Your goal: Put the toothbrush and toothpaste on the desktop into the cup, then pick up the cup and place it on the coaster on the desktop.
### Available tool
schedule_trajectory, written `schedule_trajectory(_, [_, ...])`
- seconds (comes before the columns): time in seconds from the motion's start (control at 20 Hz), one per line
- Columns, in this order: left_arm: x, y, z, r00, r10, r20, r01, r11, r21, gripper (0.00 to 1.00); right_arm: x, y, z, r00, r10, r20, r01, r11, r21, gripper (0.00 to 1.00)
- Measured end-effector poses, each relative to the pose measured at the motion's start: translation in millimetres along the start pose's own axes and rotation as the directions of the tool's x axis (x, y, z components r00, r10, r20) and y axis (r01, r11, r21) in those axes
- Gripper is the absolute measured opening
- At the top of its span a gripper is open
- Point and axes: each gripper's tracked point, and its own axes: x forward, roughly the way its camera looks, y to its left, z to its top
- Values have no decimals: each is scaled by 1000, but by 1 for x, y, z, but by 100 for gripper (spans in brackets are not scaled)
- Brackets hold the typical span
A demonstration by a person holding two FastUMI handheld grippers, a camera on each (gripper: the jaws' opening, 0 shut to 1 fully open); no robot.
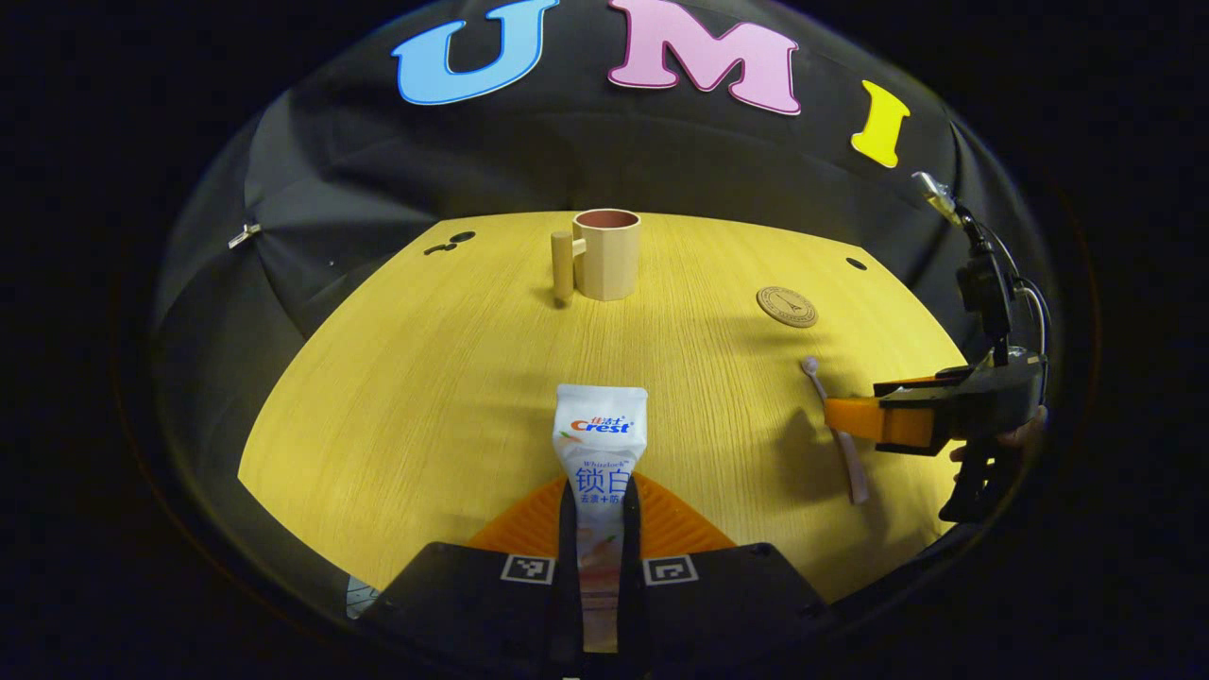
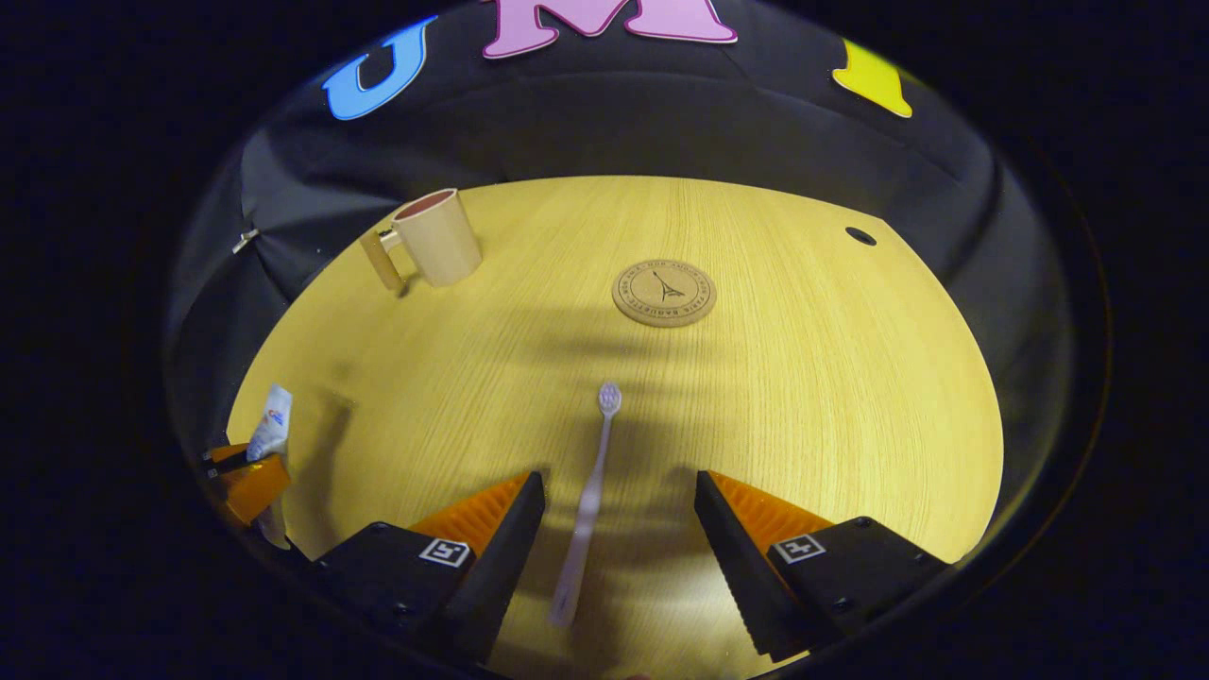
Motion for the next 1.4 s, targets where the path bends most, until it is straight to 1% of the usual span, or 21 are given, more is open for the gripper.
schedule_trajectory(0.1, [-3,3,-5,1000,2,-6,-2,1000,-12,19,4,-2,-9,999,-31,-28,30,1000,-4,99])
schedule_trajectory(0.2, [-4,7,-8,1000,7,-12,-7,1000,-17,19,5,-3,-6,999,-49,-14,48,999,-6,99])
schedule_trajectory(0.35, [-5,10,-9,1000,12,-19,-13,999,-31,19,6,-7,-6,996,-91,-19,92,994,59,98])
schedule_trajectory(0.4, [-5,10,-9,1000,12,-17,-13,999,-37,19,6,-8,-7,994,-106,-24,108,991,85,93])
schedule_trajectory(0.45, [-5,10,-8,1000,11,-16,-12,999,-42,19,6,-10,-7,992,-124,-26,126,987,105,74])
schedule_trajectory(0.5, [-5,10,-9,1000,13,-17,-14,999,-50,19,6,-9,-7,992,-123,-27,125,986,106,54])
schedule_trajectory(0.55, [-5,11,-10,1000,15,-17,-16,998,-60,19,9,-6,-5,994,-111,-14,111,990,85,46])
schedule_trajectory(0.6, [-5,10,-12,1000,11,-20,-12,997,-73,20,8,-3,-5,996,-93,-5,93,994,61,25])
schedule_trajectory(0.65, [-5,9,-13,1000,8,-24,-10,996,-87,15,8,-3,-5,996,-88,7,87,995,46,16])
schedule_trajectory(0.7, [-5,9,-16,1000,6,-29,-9,995,-97,20,7,-1,-6,997,-73,5,73,997,34,10])
schedule_trajectory(0.9, [-6,9,-25,999,12,-45,-17,994,-111,20,3,10,-9,997,64,-31,-63,997,37,6])
schedule_trajectory(0.95, [-6,10,-27,999,13,-50,-19,993,-115,24,4,9,-9,995,88,-40,-87,995,39,5])
schedule_trajectory(1.0, [-6,9,-29,998,13,-54,-20,993,-120,24,4,9,-9,994,104,-46,-102,994,43,6])
schedule_trajectory(1.05, [-5,10,-30,998,15,-58,-22,992,-125,19,4,8,-9,993,111,-49,-108,993,50,6])
schedule_trajectory(1.2, [-4,11,-25,998,17,-53,-24,990,-135,19,-1,3,-10,992,114,-54,-111,992,55,6])
schedule_trajectory(1.4, [-2,11,-7,1000,4,-25,-7,991,-136,20,-15,-4,-4,992,123,-29,-123,992,10,5])
